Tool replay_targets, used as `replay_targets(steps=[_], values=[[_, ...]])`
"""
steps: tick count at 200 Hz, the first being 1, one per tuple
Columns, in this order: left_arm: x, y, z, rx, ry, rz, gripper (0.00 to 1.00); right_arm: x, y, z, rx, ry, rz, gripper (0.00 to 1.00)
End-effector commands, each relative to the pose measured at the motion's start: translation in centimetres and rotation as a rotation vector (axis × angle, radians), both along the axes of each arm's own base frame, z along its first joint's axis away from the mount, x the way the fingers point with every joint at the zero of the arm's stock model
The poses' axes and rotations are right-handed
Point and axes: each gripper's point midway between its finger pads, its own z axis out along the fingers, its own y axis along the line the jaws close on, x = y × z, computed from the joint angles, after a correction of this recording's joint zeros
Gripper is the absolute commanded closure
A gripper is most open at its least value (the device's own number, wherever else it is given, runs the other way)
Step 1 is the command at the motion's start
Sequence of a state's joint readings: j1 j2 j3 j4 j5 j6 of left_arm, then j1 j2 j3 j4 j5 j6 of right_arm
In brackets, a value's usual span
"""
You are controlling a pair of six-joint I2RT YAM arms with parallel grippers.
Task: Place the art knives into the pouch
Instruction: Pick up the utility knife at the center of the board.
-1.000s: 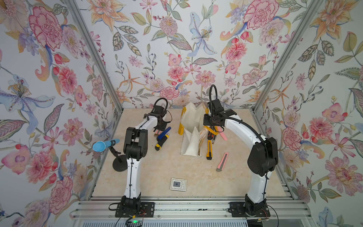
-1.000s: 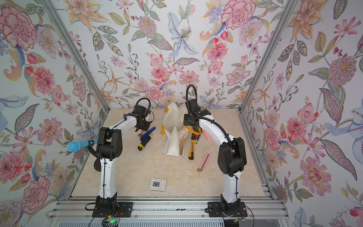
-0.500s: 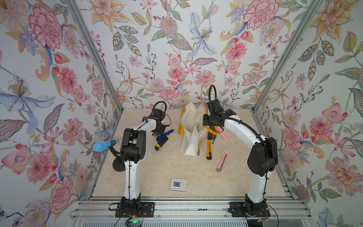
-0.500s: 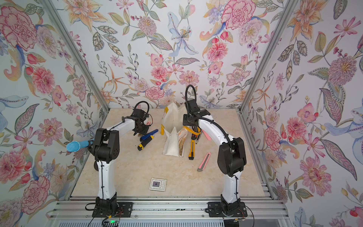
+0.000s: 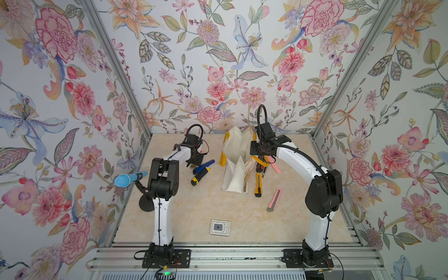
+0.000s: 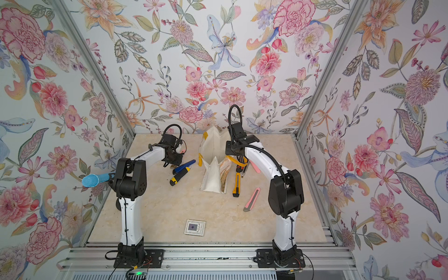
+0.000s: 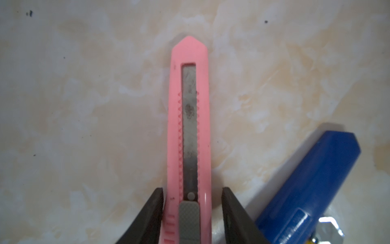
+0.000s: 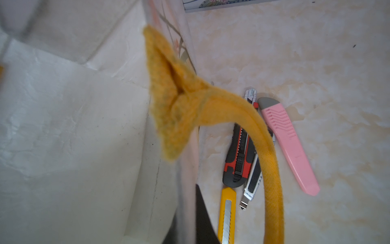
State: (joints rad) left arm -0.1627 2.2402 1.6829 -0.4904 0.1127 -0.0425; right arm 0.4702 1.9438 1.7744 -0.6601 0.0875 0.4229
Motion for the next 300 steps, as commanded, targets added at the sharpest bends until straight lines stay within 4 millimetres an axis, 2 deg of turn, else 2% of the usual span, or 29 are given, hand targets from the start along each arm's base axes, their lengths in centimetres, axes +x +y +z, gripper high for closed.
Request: replay_targets(steps=[1,25,57,89,115,174,220,251,300], values=[[-2.2,0.3,-4.5,-0.043,0.137,0.008,0.54,-0.2,0.1,-1.2,-0.022,0.022,-0.007,1.00],[-2.4,0.4,-5.1,-0.048,0.169,0.003,0.56,-0.1,0.1,-1.3,-0.023,0.022,-0.010,1.00],[-2.2,0.6,-5.2,-0.039,0.184,0.003,0.71,-0.1,0.1,-1.2,-0.023,0.021,-0.009,1.00],[-1.6,0.4,-3.5,-0.053,0.145,0.001,0.74,-0.1,0.1,-1.2,-0.024,0.021,-0.011,1.00],[-0.7,0.1,-1.2,-0.066,0.096,-0.002,0.75,-0.1,0.1,-1.3,-0.023,0.021,-0.011,1.00],[1.8,-0.4,7.2,-0.104,-0.073,-0.003,0.77,-0.2,0.3,-1.2,-0.024,0.020,-0.002,1.00],[2.6,-1.3,14.0,-0.160,-0.189,-0.018,0.77,-0.3,0.7,-1.2,-0.021,0.020,0.007,1.00],[2.1,-3.8,20.7,-0.239,-0.303,-0.074,0.77,-0.4,1.3,-1.4,-0.017,0.025,0.021,1.00],[-0.2,-9.2,30.6,-0.331,-0.464,-0.201,0.75,-0.4,2.8,-1.4,-0.013,0.020,0.052,1.00]])
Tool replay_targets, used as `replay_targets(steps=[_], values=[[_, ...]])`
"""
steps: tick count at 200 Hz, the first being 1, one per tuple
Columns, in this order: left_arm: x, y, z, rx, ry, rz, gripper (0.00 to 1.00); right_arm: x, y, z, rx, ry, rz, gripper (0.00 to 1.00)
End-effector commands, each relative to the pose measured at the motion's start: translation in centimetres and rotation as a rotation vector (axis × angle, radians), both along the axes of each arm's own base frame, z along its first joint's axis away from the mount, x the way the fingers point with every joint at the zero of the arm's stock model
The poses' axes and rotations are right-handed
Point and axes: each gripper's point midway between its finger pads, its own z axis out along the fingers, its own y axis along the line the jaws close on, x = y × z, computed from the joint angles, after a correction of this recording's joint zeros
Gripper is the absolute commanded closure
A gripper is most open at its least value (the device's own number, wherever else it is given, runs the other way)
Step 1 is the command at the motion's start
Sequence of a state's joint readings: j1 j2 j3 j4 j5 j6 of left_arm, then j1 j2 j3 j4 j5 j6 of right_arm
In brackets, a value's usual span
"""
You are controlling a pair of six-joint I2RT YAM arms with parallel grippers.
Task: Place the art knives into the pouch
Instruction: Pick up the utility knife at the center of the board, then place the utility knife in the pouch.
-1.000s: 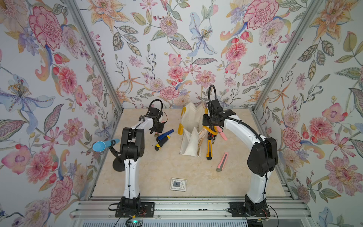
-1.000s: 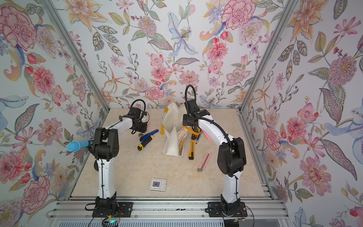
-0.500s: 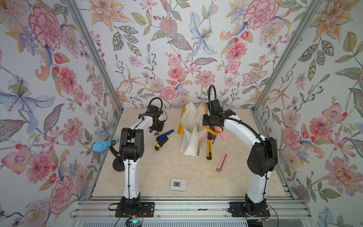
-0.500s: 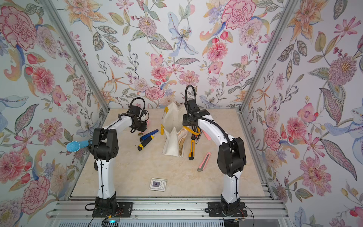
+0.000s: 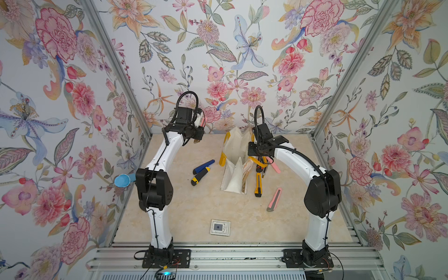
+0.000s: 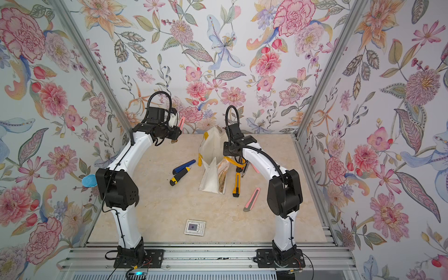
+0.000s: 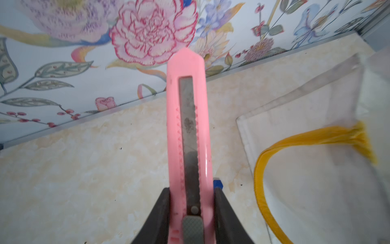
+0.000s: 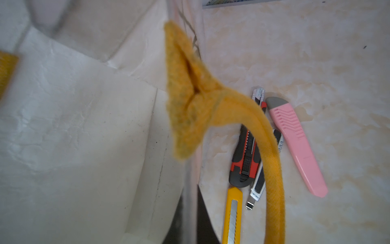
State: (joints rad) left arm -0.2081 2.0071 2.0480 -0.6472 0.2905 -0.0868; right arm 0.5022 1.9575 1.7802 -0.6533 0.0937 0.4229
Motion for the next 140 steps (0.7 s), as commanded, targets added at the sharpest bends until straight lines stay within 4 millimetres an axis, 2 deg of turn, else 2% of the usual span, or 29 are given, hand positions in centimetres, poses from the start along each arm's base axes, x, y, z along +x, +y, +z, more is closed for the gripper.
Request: replay_targets(steps=[1,26,70,85,105,140], values=[[-2.4,-3.3,5.8,-0.075,-0.076,-0.092,0.75,0.0,1.3,-1.0,-0.008,0.021,0.025,1.00],[-4.4,-5.9,9.1,-0.132,-0.123,-0.155,0.76,0.1,2.0,-0.8,0.002,0.015,0.038,1.00],[-8.7,-10.6,11.9,-0.336,-0.158,-0.289,0.75,-0.3,3.0,-0.5,0.014,0.013,0.034,1.00],[-9.5,-11.2,12.0,-0.376,-0.157,-0.307,0.75,-0.5,3.0,-0.3,0.012,0.006,0.027,1.00],[-10.4,-12.5,11.1,-0.404,-0.130,-0.342,0.75,-0.7,2.9,0.1,0.019,-0.002,0.018,1.00],[-11.0,-15.4,7.5,-0.380,-0.051,-0.388,0.76,-1.2,2.8,0.6,0.030,-0.014,-0.007,1.00]])
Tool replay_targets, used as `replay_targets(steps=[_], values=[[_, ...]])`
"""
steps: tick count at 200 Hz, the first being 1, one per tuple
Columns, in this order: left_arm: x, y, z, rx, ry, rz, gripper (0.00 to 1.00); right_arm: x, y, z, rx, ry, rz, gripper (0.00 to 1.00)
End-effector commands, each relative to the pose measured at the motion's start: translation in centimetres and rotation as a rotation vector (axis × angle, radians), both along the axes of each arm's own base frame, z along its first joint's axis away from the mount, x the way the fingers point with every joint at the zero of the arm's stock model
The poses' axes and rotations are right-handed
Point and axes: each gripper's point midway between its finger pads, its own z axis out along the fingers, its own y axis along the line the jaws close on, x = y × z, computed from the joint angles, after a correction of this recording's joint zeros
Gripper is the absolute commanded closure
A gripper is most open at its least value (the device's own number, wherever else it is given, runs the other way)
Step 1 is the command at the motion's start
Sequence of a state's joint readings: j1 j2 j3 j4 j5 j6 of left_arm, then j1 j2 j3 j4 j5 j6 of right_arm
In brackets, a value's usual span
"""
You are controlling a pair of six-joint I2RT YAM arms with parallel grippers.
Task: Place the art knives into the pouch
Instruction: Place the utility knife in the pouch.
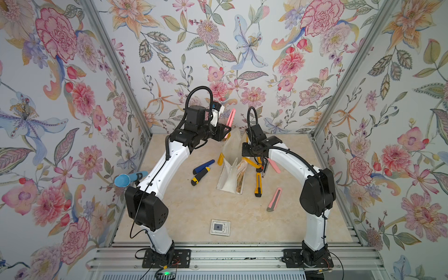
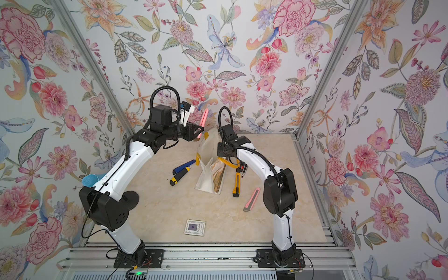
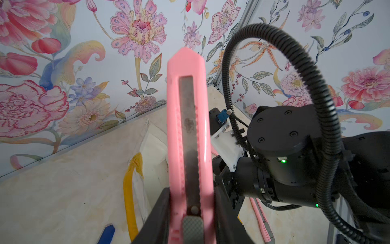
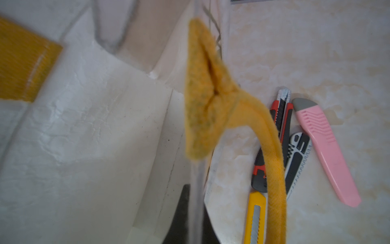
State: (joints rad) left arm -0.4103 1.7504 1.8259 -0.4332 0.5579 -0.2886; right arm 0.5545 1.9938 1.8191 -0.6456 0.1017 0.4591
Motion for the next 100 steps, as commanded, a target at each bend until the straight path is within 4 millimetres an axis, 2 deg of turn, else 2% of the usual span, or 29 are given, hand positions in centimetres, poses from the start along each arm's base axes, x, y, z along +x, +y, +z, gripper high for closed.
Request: replay_targets(steps=[1,40,100], values=[[-0.8,-2.8,-1.2,-0.025,0.025,-0.071,0.76,-0.9,0.0,0.7,0.009,-0.009,-0.028,1.00],[-0.6,-4.4,-6.8,0.046,0.119,-0.092,0.76,-1.7,-0.6,1.1,0.005,-0.026,-0.059,1.00],[0.0,-3.2,-15.3,0.248,0.240,-0.027,0.75,-2.4,-1.7,1.8,0.003,-0.050,-0.094,1.00]])
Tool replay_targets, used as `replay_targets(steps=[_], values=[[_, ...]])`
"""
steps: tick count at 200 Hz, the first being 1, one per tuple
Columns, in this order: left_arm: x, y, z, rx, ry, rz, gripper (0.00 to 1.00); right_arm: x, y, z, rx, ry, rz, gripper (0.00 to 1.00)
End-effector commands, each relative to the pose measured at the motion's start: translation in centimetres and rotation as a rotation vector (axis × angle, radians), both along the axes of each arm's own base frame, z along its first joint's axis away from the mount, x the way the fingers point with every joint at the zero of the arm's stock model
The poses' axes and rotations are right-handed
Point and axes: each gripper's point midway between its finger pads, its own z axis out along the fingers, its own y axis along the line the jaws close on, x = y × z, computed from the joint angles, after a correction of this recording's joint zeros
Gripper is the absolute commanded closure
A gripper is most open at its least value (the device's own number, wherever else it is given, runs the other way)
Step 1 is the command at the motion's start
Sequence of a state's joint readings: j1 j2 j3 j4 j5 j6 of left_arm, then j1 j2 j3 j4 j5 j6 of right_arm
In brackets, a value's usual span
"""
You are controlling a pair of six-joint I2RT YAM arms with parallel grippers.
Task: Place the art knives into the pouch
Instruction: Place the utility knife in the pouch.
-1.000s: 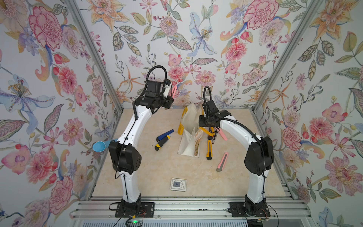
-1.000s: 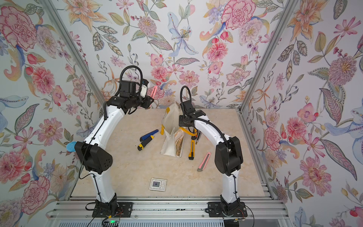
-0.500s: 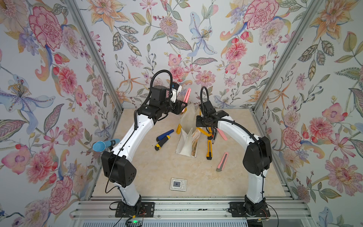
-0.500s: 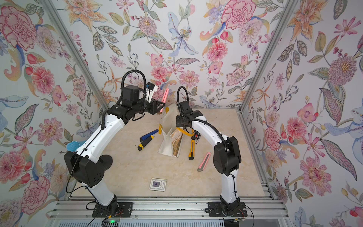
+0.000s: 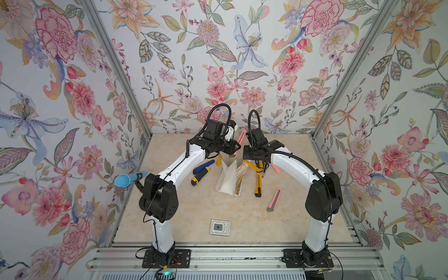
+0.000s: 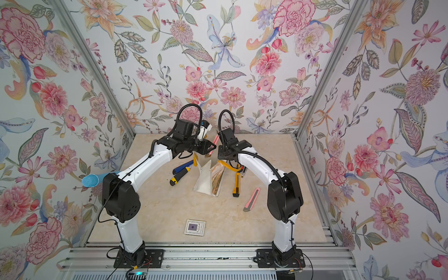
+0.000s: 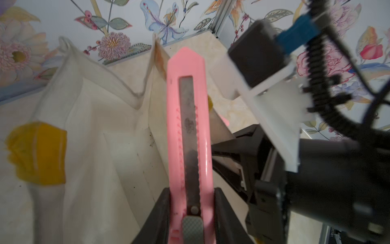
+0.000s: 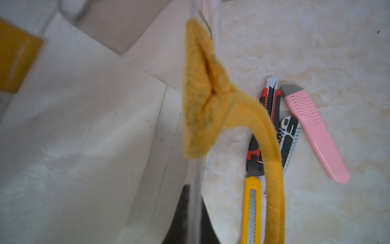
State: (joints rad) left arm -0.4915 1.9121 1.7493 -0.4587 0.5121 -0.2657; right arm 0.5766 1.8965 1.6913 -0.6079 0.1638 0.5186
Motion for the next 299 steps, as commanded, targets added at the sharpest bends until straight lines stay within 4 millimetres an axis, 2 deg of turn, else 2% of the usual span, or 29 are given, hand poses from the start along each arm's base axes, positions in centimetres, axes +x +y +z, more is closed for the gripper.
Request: replay_targets(steps=[1,17,40,76,106,122,133,148,173,178,188,195,214,231,238,239,242,250,260,276,299], values=[[0.1,0.8,-3.1,0.106,0.027,0.019,0.75,-0.4,-0.6,1.4,0.004,-0.030,-0.031,1.00],[0.1,1.2,-4.9,0.160,0.046,0.030,0.70,-0.5,-0.6,1.4,0.006,-0.029,-0.031,1.00],[0.1,1.3,-5.9,0.199,0.064,0.031,0.63,-0.5,-0.5,1.3,0.008,-0.027,-0.031,1.00],[0.4,1.2,-5.6,0.216,0.045,0.033,0.51,-0.5,-0.6,1.1,0.002,-0.024,-0.033,1.00],[0.8,0.9,-4.0,0.190,0.013,0.030,0.49,-0.5,-0.5,0.9,-0.002,-0.022,-0.029,1.00],[1.1,0.5,-1.9,0.152,-0.031,0.026,0.48,-0.5,-0.4,0.9,-0.003,-0.022,-0.023,1.00],[1.2,0.1,0.3,0.112,-0.075,0.022,0.47,-0.5,-0.5,0.7,-0.007,-0.019,-0.022,1.00],[1.4,0.0,3.9,0.059,-0.148,0.032,0.46,-0.4,-0.5,0.5,-0.007,-0.014,-0.020,1.00],[1.2,1.0,10.6,-0.050,-0.281,0.075,0.39,-0.2,-0.2,0.5,-0.002,-0.012,-0.009,1.00],[1.2,1.5,11.8,-0.069,-0.305,0.089,0.37,-0.2,-0.2,0.5,-0.002,-0.013,-0.006,1.00],[0.9,2.6,14.2,-0.103,-0.351,0.123,0.23,-0.2,-0.1,0.5,-0.003,-0.012,-0.004,1.00],[0.7,3.5,15.5,-0.118,-0.385,0.145,0.21,-0.1,-0.2,0.6,-0.002,-0.015,-0.004,1.00],[0.4,7.0,17.6,-0.084,-0.465,0.243,0.09,-0.2,-0.3,0.7,-0.003,-0.016,-0.004,1.00],[0.4,10.6,17.0,0.008,-0.490,0.340,0.04,-0.2,-0.5,0.8,-0.005,-0.017,-0.006,1.00],[0.9,11.9,15.6,0.049,-0.466,0.373,0.03,-0.3,-0.6,0.8,-0.005,-0.016,-0.004,1.00],[0.5,12.3,16.2,0.045,-0.477,0.380,0.03,-0.2,-0.6,0.8,-0.004,-0.017,-0.005,1.00],[0.3,13.0,16.4,0.052,-0.480,0.392,0.03,-0.3,-0.6,0.8,-0.005,-0.018,-0.005,1.00],[0.4,14.7,15.3,0.089,-0.459,0.428,0.03,-0.3,-0.7,0.8,-0.007,-0.018,-0.007,1.00],[0.7,16.7,13.0,0.142,-0.418,0.466,0.03,-0.3,-0.8,0.8,-0.008,-0.019,-0.007,1.00],[1.1,19.9,8.1,0.243,-0.324,0.531,0.03,-0.2,-0.9,0.9,-0.007,-0.021,-0.006,1.00],[0.9,22.4,1.1,0.368,-0.186,0.544,0.04,-0.1,-0.9,1.0,-0.008,-0.023,-0.002,1.00]])
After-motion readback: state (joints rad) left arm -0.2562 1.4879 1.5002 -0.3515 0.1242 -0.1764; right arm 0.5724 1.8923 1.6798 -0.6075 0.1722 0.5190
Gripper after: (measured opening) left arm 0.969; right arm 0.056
